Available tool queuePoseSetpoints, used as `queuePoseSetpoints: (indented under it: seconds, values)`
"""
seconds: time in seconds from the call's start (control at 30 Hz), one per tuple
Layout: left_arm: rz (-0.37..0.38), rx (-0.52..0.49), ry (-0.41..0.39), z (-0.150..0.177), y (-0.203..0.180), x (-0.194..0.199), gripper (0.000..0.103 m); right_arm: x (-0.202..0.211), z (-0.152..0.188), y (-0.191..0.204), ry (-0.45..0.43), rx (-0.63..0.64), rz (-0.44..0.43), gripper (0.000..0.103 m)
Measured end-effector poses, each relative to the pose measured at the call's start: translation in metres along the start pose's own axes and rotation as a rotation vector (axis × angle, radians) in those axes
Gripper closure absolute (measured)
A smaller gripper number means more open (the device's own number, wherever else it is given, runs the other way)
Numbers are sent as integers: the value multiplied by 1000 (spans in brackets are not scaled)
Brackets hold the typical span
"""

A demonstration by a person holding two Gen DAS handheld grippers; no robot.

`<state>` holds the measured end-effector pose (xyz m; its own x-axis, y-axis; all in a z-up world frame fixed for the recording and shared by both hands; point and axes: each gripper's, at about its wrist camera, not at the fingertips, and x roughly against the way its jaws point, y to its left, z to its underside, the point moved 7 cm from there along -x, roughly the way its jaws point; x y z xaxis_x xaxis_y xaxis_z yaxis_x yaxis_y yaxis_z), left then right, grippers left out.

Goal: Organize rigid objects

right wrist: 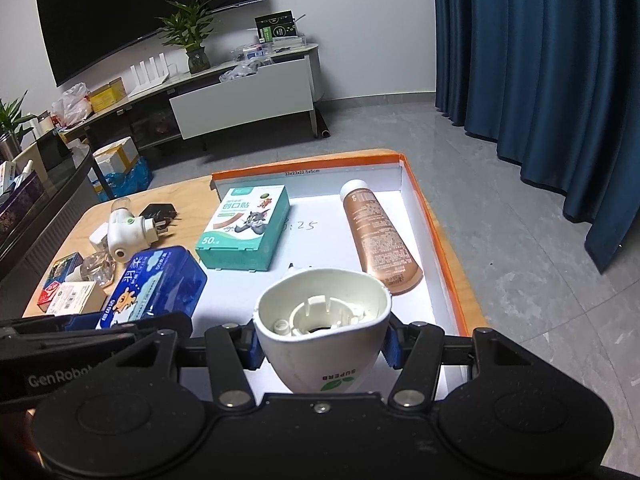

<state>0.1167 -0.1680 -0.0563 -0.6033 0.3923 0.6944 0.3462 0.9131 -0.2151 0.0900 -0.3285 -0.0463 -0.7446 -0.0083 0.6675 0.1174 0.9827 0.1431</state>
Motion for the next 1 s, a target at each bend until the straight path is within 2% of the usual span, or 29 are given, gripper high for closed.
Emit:
queuePoseSetpoints:
  seconds: [1.0]
  values:
    - [-7,-52,55,-6,-11,-19,41,-33,-38,-2,22,18,-11,38]
